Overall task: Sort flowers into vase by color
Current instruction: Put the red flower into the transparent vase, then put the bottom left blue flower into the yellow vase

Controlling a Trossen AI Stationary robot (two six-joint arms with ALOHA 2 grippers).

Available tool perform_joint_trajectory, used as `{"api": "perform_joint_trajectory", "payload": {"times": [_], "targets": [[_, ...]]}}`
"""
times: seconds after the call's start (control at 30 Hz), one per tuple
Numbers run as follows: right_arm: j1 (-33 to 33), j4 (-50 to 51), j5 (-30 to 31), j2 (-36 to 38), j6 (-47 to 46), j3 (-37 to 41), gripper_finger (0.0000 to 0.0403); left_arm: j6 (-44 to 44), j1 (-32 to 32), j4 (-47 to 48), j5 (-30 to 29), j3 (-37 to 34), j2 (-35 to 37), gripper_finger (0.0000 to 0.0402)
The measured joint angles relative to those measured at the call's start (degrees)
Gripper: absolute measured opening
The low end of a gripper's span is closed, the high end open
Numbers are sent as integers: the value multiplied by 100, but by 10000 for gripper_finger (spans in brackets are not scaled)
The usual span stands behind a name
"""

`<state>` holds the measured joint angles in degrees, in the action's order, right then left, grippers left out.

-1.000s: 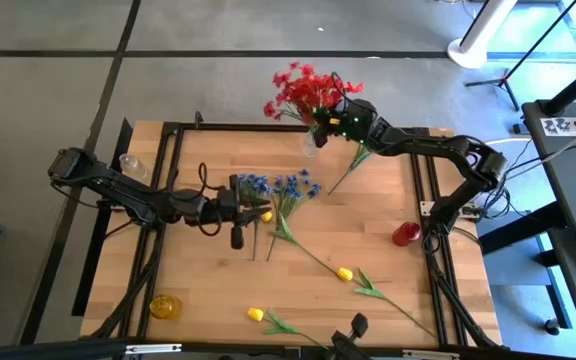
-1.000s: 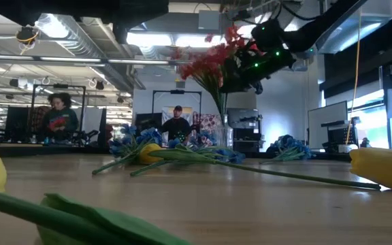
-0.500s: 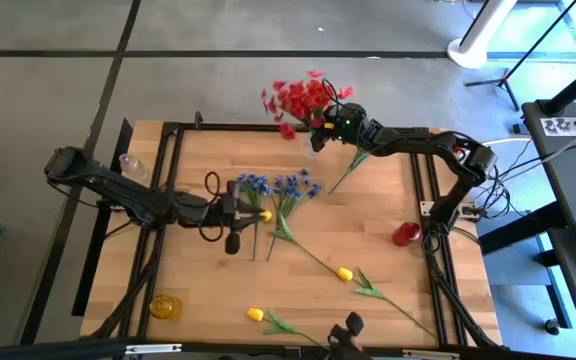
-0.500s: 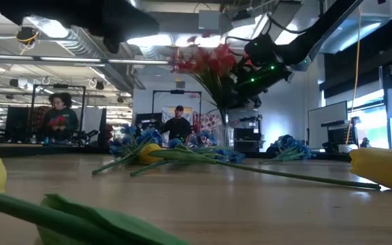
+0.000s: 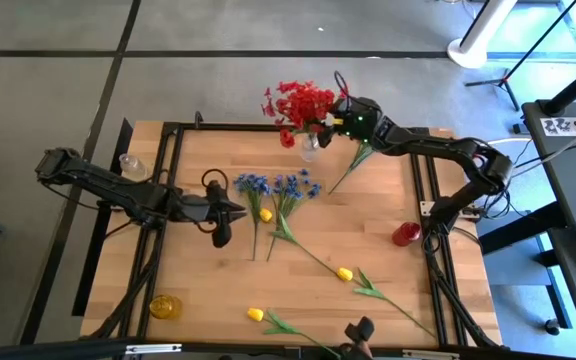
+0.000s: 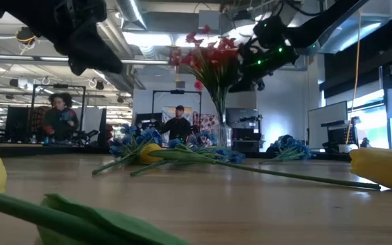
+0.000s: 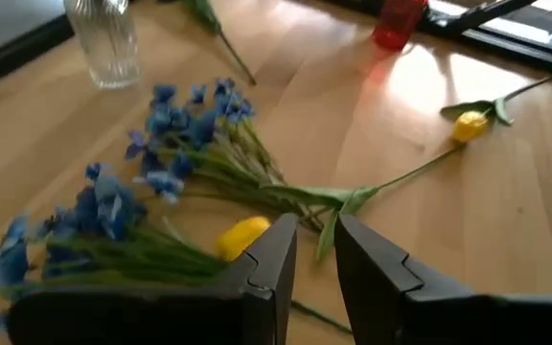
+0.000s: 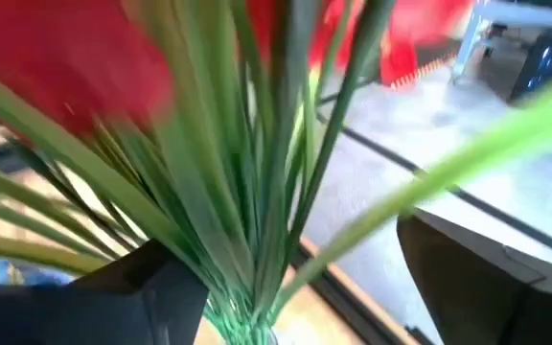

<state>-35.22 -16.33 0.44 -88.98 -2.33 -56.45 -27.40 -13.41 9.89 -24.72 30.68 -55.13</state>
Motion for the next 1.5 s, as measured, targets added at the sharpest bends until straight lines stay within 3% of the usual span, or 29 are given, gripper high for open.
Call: {"api": "perform_joint_trajectory", "payload": {"times": [0.2, 0.4, 0.53, 0.8, 0.97, 1.13, 1.5], "targets": [[0, 125, 5, 553, 0, 0, 323, -779, -2, 630, -174, -12, -1, 72], [258, 697, 199, 1197, 152, -2, 324, -1756, -197, 425, -258, -453, -335, 72], [763, 1007, 619, 1652, 529, -2, 324, -2126, -341, -168, -934, -482, -1062, 72], [1870, 1613, 1841, 2438, 261, -2, 324, -2656, 267, -727, -1243, 40, -2767, 82], [2464, 2067, 2552, 2642, 213, -2, 324, -3052, 810, -918, -829, 140, -2976, 132], [2847, 2384, 2778, 2670, 208, -2, 324, -3450, 1077, -963, -812, 144, -3162, 178], [2997, 2600, 2792, 2670, 214, -2, 324, -4011, 1050, -1364, -1018, 144, -3903, 183]]}}
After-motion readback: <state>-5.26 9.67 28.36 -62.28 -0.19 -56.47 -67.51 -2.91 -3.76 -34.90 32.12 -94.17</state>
